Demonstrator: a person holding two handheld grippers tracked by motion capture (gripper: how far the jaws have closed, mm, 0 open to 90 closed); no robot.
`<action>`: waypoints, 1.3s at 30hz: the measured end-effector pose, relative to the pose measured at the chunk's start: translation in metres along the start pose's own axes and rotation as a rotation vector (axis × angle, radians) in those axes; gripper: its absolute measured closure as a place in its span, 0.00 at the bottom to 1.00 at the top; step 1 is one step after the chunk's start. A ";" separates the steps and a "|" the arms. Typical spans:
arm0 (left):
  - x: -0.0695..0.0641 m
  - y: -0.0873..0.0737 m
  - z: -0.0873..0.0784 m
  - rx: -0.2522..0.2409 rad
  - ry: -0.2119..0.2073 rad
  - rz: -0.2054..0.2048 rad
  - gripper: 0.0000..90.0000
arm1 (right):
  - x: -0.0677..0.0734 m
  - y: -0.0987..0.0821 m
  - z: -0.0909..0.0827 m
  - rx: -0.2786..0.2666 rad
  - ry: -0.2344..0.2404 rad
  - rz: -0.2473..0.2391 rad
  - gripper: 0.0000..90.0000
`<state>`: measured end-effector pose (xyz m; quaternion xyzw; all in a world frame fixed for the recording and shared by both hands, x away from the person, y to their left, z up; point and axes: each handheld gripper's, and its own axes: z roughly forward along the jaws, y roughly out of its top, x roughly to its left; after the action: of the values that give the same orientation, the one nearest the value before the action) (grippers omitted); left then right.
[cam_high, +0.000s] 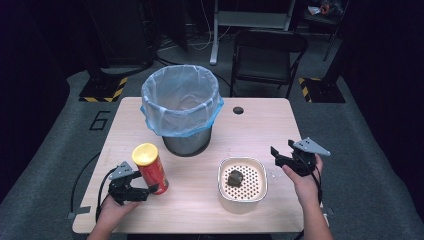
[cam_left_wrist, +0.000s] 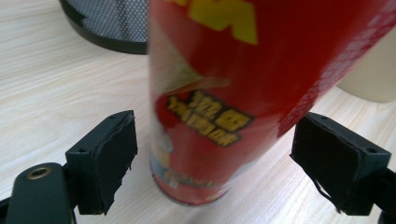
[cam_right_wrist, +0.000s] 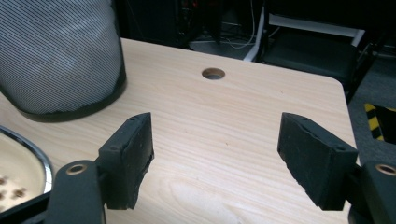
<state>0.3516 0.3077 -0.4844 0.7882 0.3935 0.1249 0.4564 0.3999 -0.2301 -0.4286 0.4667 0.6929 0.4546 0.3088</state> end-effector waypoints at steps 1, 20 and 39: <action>-0.001 0.000 0.002 -0.001 0.004 0.006 0.15 | 0.000 0.000 0.000 0.000 0.000 0.000 0.29; 0.000 0.003 0.014 -0.031 0.026 0.058 0.22 | -0.011 -0.041 0.015 0.116 -0.038 0.000 0.29; -0.006 0.008 0.009 -0.068 0.053 0.119 0.26 | -0.013 -0.052 0.022 0.149 -0.029 -0.016 0.29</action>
<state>0.3568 0.2954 -0.4821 0.7905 0.3535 0.1857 0.4644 0.4045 -0.2424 -0.4855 0.4893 0.7242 0.3924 0.2866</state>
